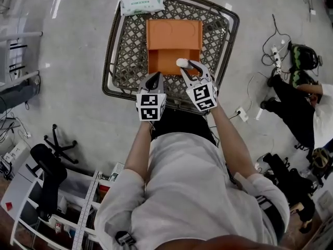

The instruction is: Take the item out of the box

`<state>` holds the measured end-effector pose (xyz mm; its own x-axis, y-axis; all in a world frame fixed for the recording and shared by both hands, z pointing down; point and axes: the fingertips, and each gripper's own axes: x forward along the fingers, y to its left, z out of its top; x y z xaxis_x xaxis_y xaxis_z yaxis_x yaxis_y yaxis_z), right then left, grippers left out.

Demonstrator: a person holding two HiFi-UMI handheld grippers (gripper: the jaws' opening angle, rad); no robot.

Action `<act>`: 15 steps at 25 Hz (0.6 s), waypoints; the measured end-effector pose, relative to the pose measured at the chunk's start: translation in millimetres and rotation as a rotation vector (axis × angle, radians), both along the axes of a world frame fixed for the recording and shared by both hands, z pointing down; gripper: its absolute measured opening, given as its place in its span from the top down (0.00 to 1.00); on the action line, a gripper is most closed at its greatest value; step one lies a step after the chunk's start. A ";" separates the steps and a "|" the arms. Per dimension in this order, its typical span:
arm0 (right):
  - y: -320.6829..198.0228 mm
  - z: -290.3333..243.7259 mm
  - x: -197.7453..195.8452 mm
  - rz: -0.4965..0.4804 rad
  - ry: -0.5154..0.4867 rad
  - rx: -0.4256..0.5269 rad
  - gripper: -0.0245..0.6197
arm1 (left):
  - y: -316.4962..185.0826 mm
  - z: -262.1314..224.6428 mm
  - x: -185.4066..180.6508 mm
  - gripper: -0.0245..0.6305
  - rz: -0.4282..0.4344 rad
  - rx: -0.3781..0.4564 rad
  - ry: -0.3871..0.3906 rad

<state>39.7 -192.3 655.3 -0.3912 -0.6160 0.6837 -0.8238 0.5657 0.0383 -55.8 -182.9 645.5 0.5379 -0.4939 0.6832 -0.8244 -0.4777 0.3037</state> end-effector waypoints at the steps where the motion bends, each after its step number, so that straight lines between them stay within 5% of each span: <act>1: 1.5 -1.8 3.7 0.034 -0.031 -0.004 0.74 | 0.6 -2.3 1.1 0.95 0.000 0.006 -0.001; 15: 26.8 -42.6 41.8 0.253 -0.253 0.033 0.74 | 20.5 -38.2 12.9 0.95 -0.021 0.097 -0.011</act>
<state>81.5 -165.5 612.7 -0.3783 -0.7348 0.5630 -0.9231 0.3447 -0.1704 -42.9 -162.4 607.3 0.5196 -0.5687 0.6376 -0.8373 -0.4874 0.2477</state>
